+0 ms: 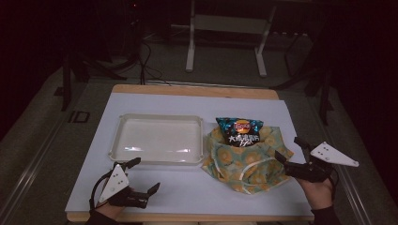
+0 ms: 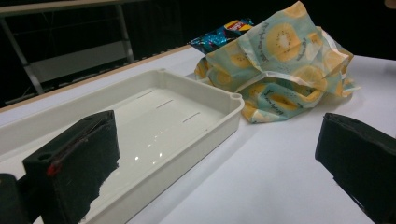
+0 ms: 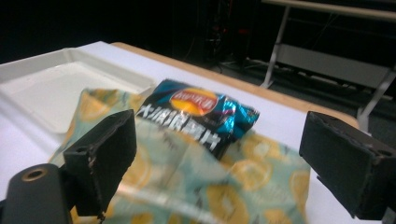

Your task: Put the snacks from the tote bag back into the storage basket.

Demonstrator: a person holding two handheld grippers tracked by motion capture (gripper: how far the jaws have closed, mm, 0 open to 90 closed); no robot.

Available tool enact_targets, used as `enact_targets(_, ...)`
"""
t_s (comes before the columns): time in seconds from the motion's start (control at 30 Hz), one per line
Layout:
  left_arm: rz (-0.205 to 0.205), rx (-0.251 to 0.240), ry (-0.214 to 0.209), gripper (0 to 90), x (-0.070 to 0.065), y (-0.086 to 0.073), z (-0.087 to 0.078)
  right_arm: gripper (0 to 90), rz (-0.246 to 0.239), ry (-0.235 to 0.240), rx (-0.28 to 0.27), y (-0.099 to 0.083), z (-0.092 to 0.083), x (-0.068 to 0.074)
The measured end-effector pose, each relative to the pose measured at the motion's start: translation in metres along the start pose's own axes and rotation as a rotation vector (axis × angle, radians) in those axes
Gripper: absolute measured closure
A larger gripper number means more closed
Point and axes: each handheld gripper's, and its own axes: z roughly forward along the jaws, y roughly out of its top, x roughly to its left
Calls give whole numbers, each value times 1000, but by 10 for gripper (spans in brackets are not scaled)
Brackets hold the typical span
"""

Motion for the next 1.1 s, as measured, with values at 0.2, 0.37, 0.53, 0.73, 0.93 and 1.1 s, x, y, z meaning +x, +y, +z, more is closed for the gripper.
enact_targets(0.2, 9, 7, -4, 2, 0, 0, 1, 109, -24, 13, 8, 15, 16, -7)
enact_targets(0.37, 9, 7, -1, 2, 0, 0, 1, 113, -32, 38, 15, 24, 29, -12)
enact_targets(0.53, 9, 8, -3, 2, 0, 0, 1, 130, -26, 65, 35, 26, 44, -16)
enact_targets(0.73, 5, 14, -6, 2, 1, -1, 2, 134, -11, 104, 60, 27, 59, -23)
enact_targets(0.93, 8, 23, -10, 2, 1, -1, 3, 141, -6, 122, 65, 29, 73, -30)
enact_targets(1.1, 13, 30, -13, 2, 1, -1, 4, 155, 4, 149, 79, 33, 91, -39)
